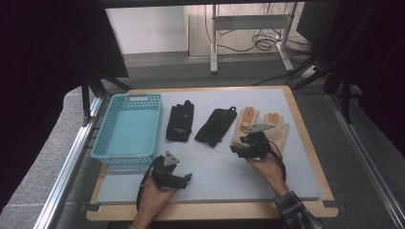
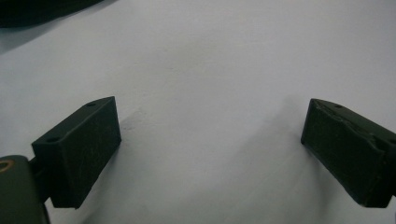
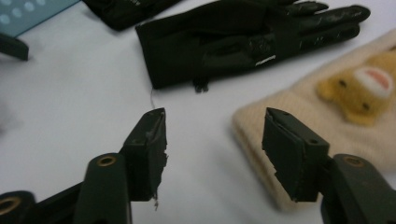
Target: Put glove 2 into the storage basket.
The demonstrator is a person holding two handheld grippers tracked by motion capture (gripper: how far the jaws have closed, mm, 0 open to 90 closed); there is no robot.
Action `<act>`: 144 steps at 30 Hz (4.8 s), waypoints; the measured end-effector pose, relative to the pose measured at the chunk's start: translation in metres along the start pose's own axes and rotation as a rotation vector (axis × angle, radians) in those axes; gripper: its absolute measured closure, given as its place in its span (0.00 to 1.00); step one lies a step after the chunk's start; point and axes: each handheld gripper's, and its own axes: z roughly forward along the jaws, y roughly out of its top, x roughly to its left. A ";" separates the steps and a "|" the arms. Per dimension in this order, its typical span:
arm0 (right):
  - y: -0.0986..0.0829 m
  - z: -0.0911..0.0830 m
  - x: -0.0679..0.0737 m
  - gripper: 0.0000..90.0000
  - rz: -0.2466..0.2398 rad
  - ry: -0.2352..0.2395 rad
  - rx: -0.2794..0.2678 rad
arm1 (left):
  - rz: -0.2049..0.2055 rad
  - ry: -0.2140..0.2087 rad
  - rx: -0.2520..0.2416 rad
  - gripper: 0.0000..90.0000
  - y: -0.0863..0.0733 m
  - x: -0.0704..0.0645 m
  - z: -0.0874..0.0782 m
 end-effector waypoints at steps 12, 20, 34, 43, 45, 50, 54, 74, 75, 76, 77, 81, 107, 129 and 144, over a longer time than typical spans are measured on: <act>0.041 0.036 -0.016 0.55 0.021 -0.037 -0.011 | 0.006 0.001 0.005 0.06 0.000 0.000 0.000; 0.064 0.080 -0.020 0.33 0.071 -0.072 0.012 | 0.001 0.001 0.000 0.06 0.000 0.000 0.000; 0.071 0.121 -0.011 0.50 0.048 -0.161 0.133 | 0.005 0.001 0.003 0.06 0.000 0.000 0.000; 0.072 0.120 -0.007 0.91 0.026 -0.102 0.125 | 0.004 0.000 0.003 0.06 0.000 0.000 0.000; 0.073 0.119 -0.008 0.91 0.025 -0.093 0.125 | 0.004 -0.001 0.003 0.06 0.000 0.000 0.000; 0.081 0.102 -0.010 0.91 -0.036 -0.042 0.112 | 0.003 -0.001 0.003 0.06 0.000 0.000 0.000; 0.089 0.075 -0.003 0.91 -0.094 0.030 0.096 | 0.004 -0.001 0.004 0.06 0.000 0.000 0.000; 0.016 0.023 0.060 0.78 -0.255 0.261 0.129 | 0.007 0.001 0.004 0.06 0.000 0.000 0.000; 0.016 0.021 0.055 0.71 -0.243 0.263 0.101 | 0.007 0.001 0.004 0.06 0.000 0.000 0.000; 0.018 0.019 0.051 0.69 -0.232 0.269 0.083 | 0.008 0.001 0.004 0.06 0.000 0.001 0.000; 0.020 0.016 0.048 0.68 -0.218 0.266 0.069 | 0.005 0.000 0.004 0.06 0.000 0.000 0.000; 0.026 0.015 0.038 0.62 -0.191 0.229 0.050 | 0.005 0.001 0.004 0.06 0.000 0.000 0.000; 0.098 0.099 0.043 0.77 -0.180 0.189 0.029 | 0.004 -0.001 0.005 0.06 0.000 0.000 0.000; 0.136 0.203 0.050 0.36 -0.167 0.096 0.077 | 0.003 -0.002 0.003 0.06 0.000 0.000 0.000; 0.133 0.207 0.052 0.94 -0.098 0.085 0.117 | 0.004 -0.002 0.003 0.06 0.000 0.000 0.000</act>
